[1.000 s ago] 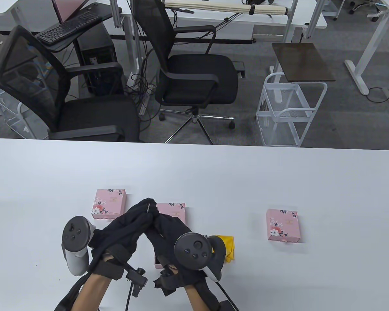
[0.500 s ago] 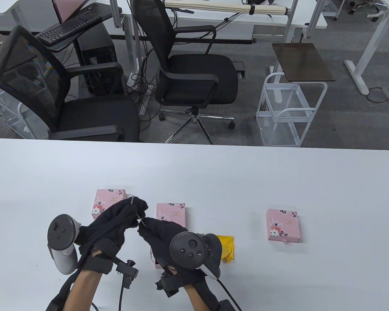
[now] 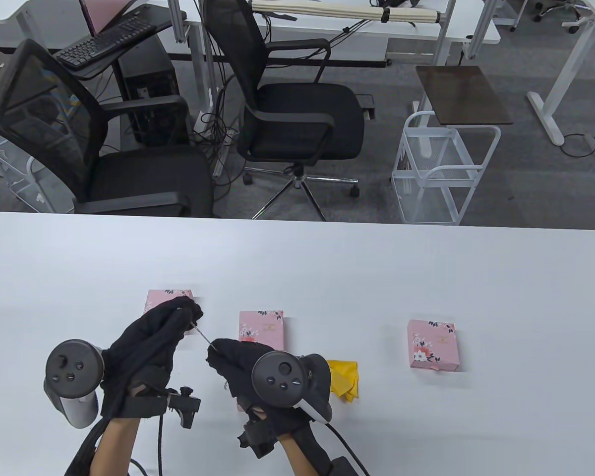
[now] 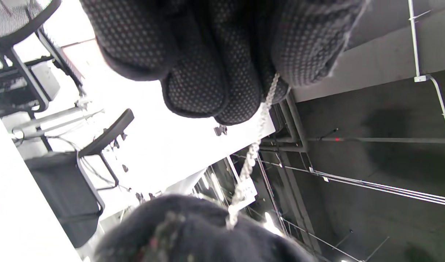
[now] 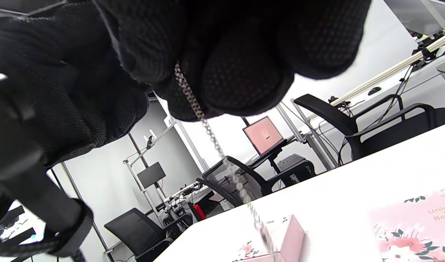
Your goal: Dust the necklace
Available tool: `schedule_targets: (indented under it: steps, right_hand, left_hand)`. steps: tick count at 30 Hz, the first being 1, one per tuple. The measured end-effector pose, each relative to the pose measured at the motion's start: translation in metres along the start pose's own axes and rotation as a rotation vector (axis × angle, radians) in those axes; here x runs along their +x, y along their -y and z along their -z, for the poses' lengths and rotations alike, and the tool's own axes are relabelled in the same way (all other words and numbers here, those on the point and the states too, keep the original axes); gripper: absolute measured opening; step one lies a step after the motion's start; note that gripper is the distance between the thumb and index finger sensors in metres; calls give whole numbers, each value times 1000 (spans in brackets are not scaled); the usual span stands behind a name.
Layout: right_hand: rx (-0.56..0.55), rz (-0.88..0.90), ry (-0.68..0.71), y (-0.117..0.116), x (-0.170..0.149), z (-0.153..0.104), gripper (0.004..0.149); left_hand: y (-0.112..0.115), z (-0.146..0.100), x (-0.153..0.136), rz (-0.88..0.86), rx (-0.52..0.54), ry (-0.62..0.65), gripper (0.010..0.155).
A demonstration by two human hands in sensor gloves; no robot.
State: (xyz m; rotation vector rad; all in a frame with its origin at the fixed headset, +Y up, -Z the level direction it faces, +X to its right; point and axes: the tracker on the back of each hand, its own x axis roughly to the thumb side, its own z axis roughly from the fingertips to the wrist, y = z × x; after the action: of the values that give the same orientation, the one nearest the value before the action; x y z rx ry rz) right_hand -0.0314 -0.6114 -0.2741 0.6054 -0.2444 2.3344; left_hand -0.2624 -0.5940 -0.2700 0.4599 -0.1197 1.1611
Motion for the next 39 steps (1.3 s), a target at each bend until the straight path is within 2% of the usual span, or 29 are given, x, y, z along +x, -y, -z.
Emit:
schedule_targets:
  steps: [3,18,25,30,34,39]
  right_hand:
    - [9,-9,-1,-2,-1,1,35]
    - [70,30,-38,-5,-9,4,35]
    - [85,7,-22,-4,-9,4,35]
    - [73,-9,-32,-2,-9,3,36]
    - [105,-61,-140,3,-29,1,50]
    - [142,-281,-313,14,-67,-5,59]
  left_hand:
    - [-2,-1,2,40,46,14,36]
    - [6,-6,19,78,-71,106,38]
    - [-4,-9,23,73,23,116,36]
    - [-9,-9,25,48,9,118,35]
    - [-8,-9,28,51,-25,114,34]
    - [-7,-9,28,70,-61,106,34]
